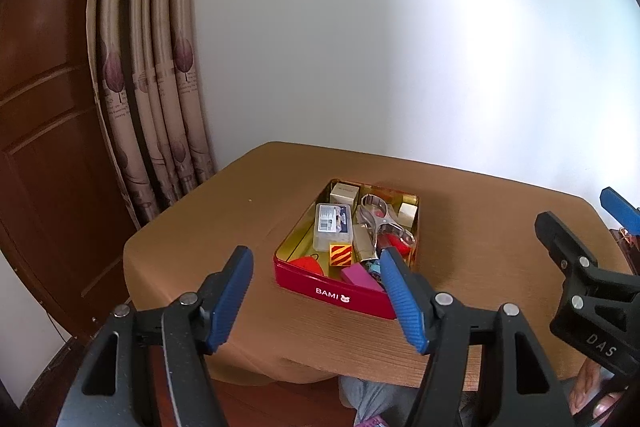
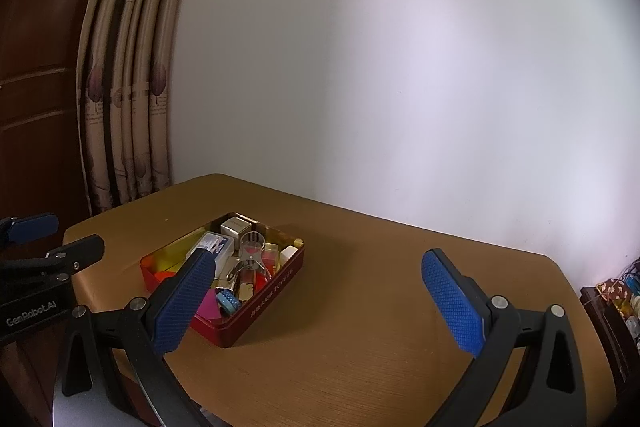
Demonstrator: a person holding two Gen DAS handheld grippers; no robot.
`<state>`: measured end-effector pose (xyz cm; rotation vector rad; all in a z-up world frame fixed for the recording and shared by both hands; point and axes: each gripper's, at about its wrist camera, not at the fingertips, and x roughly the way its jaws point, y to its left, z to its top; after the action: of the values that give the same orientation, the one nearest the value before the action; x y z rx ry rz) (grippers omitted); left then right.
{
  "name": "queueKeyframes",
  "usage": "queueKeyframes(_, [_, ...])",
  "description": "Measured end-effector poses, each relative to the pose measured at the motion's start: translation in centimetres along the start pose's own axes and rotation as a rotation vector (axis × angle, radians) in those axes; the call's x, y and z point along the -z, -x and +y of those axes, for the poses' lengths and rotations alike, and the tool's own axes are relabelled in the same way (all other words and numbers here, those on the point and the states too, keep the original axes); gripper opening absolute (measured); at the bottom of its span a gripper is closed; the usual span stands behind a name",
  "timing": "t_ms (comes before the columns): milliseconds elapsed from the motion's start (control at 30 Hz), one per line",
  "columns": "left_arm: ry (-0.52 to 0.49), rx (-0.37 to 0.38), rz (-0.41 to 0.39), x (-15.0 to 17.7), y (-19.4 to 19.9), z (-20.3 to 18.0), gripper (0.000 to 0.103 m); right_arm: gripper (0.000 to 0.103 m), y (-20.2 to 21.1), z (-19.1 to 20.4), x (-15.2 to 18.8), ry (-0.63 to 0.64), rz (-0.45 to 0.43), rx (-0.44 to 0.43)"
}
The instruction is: Organize rigid objects
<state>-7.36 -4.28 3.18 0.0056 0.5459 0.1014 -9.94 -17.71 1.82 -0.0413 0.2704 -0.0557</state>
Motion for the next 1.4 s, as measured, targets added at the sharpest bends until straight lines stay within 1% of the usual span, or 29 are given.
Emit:
queueKeyframes(200, [-0.011, 0.007, -0.007, 0.1, 0.0, -0.1, 0.068, 0.102, 0.1, -0.2, 0.1, -0.001, 0.003, -0.011])
queueKeyframes(433, [-0.002, 0.017, 0.020, 0.3, -0.7, 0.0, 0.068, 0.102, 0.1, -0.3, 0.0, -0.002, 0.005, -0.027])
queueKeyframes(567, [-0.007, 0.003, 0.028, 0.5, -1.1, 0.0, 0.068, 0.102, -0.1, -0.3, 0.0, 0.002, 0.011, -0.027])
queueKeyframes(700, [-0.019, 0.001, 0.060, 0.8, -1.9, -0.2, 0.068, 0.102, -0.2, -0.2, 0.0, 0.009, 0.019, -0.029])
queueKeyframes(867, [-0.031, -0.002, 0.056, 0.9, -2.1, -0.3, 0.068, 0.102, -0.3, -0.2, 0.0, 0.016, 0.020, -0.034])
queueKeyframes(933, [-0.033, 0.000, 0.056, 1.0, -2.1, -0.4, 0.071, 0.102, -0.4, -0.1, 0.1, 0.017, 0.025, -0.036])
queueKeyframes(967, [-0.033, 0.006, 0.061, 1.0, -2.2, -0.4, 0.078, 0.102, -0.4, -0.1, 0.1, 0.018, 0.028, -0.036])
queueKeyframes(1000, [-0.033, 0.010, 0.064, 1.1, -2.3, -0.4, 0.081, 0.102, -0.4, 0.0, 0.1, 0.020, 0.030, -0.037])
queueKeyframes(1133, [-0.036, 0.018, 0.072, 1.2, -2.5, -0.6, 0.081, 0.102, -0.5, 0.1, 0.2, 0.030, 0.037, -0.040])
queueKeyframes(1300, [-0.046, 0.009, 0.092, 1.4, -3.0, -0.8, 0.082, 0.102, -0.5, 0.3, 0.4, 0.041, 0.043, -0.044])
queueKeyframes(1400, [-0.060, -0.002, 0.090, 1.6, -3.0, -0.9, 0.082, 0.102, -0.5, 0.3, 0.5, 0.040, 0.046, -0.046])
